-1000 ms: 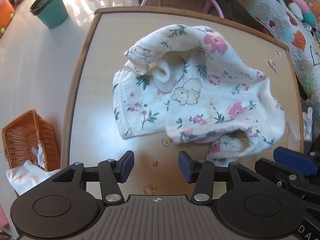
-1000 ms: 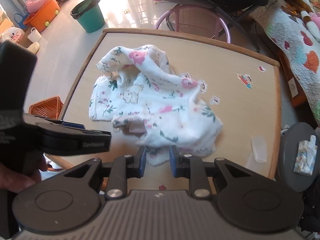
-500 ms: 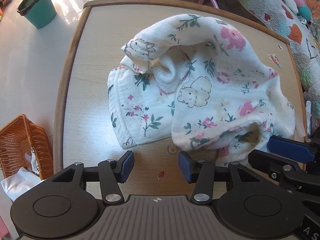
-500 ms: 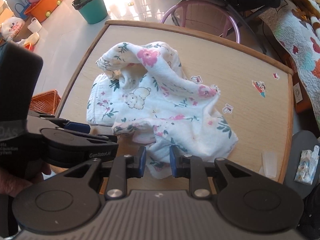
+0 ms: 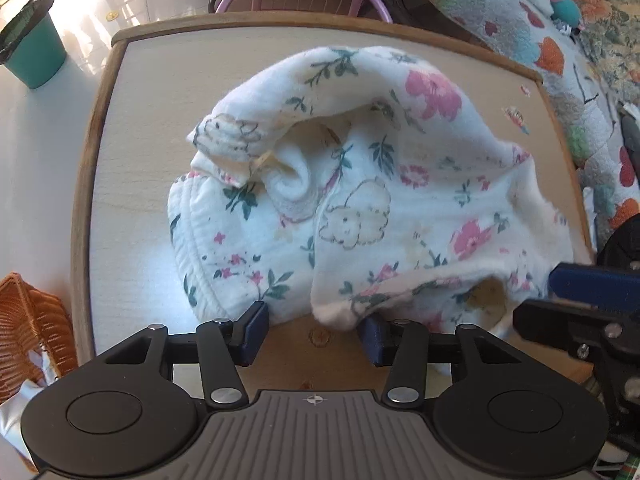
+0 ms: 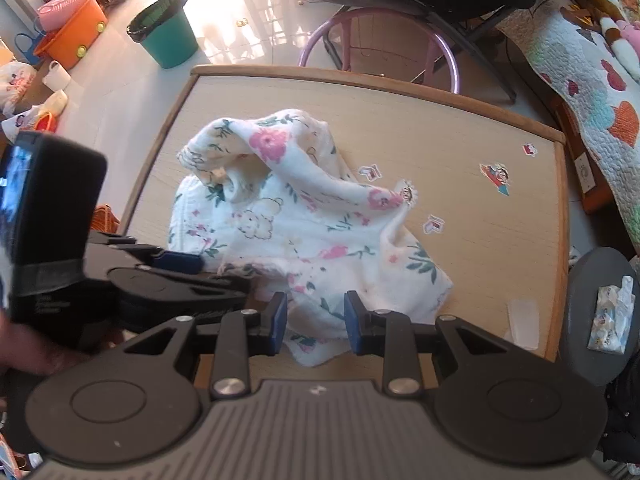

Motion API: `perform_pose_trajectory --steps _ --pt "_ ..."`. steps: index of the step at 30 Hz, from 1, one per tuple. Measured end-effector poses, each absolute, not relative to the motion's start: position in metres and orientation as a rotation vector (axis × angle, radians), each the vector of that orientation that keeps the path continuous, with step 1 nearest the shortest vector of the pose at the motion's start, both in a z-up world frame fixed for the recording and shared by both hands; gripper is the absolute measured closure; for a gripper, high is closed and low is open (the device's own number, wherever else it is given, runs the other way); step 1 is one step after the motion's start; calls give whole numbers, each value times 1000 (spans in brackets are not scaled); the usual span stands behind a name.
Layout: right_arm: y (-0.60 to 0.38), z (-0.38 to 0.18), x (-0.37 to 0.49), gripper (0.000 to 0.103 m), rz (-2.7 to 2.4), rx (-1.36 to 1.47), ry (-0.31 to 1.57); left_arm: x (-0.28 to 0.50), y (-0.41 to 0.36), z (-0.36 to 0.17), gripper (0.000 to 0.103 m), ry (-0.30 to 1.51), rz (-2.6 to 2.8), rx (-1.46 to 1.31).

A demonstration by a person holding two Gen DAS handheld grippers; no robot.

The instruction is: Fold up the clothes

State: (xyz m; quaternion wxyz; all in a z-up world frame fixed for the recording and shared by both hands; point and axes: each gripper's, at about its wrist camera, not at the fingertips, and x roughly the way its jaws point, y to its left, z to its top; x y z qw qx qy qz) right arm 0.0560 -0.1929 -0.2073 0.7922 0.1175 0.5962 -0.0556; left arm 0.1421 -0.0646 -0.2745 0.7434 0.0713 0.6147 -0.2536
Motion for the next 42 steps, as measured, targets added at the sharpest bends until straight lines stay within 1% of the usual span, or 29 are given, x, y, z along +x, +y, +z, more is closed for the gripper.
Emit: perform_pose_trajectory --steps 1,2,3,4,5,7,9,15,26,34,37,38,39,41,42 --pt "-193 -208 56 73 -122 256 1285 144 -65 -274 67 1345 -569 145" --pt "-193 -208 57 73 -121 257 1287 147 -65 -274 72 1343 -583 135" --pt "-194 -209 57 73 -118 257 1289 149 -65 -275 81 1346 -591 127" --pt "-194 -210 58 73 -116 255 1291 152 -65 -275 85 1350 -600 119" --pt "-194 -210 58 73 -115 251 1294 154 -65 -275 87 1353 -607 111" --pt "-194 -211 59 73 -109 243 1298 157 -64 -275 93 1361 -627 99" --pt "-194 -211 59 73 -104 235 1298 157 -63 -274 95 1370 -648 93" --pt "-187 -208 53 73 -78 214 1294 157 -63 -267 98 1387 -672 62" --pt "-182 -201 52 73 -111 184 1275 157 -72 -227 98 1341 -729 52" --pt "-198 -217 58 73 -167 238 1281 165 -92 -211 98 1320 -763 25" --pt "-208 -223 59 79 -161 259 1287 168 -99 -210 98 1320 -774 9" --pt "-211 -225 59 84 -161 260 1290 169 -102 -210 98 1318 -776 14" --pt "-215 -226 60 91 -163 257 1294 170 -105 -210 98 1315 -778 20" --pt "-222 -229 60 98 -167 254 1299 172 -110 -211 98 1313 -784 21" --pt "-226 -229 60 99 -170 261 1297 173 -113 -211 98 1314 -785 21"
